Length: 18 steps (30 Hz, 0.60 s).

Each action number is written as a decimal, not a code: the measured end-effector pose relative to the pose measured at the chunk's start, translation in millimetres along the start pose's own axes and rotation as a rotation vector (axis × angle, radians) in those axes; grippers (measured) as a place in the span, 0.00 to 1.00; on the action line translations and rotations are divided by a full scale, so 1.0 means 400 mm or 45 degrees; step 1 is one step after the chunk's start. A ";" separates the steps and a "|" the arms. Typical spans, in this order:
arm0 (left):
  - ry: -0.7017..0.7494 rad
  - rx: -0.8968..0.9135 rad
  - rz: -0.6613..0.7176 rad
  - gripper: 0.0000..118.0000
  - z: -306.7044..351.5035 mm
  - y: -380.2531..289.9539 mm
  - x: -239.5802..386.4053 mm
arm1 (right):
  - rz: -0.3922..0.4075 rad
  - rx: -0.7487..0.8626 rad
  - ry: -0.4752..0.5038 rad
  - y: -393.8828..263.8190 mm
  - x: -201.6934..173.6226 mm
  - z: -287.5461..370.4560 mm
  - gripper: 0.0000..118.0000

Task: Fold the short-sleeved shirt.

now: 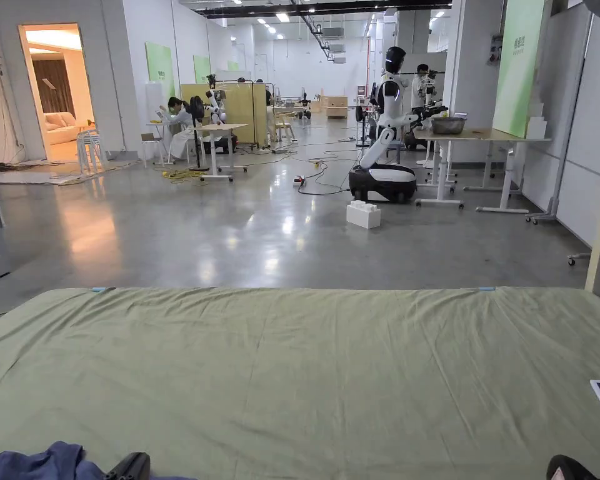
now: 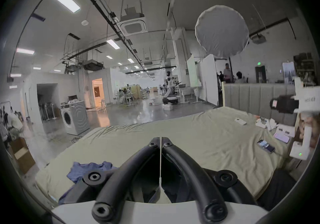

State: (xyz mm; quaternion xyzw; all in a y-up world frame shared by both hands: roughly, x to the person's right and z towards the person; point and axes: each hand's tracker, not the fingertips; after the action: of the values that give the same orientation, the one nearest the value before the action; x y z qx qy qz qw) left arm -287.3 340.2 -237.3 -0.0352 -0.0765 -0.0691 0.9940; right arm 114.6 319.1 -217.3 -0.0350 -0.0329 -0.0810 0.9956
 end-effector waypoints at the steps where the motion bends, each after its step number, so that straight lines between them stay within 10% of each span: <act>1: 0.011 0.006 -0.014 0.00 0.001 0.005 0.006 | -0.035 -0.036 0.017 0.000 0.002 -0.001 0.00; 18: -0.086 0.021 0.090 0.01 -0.002 0.010 -0.020 | 0.150 0.038 0.034 0.014 -0.028 0.028 0.00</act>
State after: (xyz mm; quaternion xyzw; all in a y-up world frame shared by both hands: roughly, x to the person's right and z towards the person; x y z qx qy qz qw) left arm -294.5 345.1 -239.7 -0.0318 -0.1094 -0.0321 0.9930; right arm 104.0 327.0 -207.2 -0.0209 -0.0189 -0.0220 0.9994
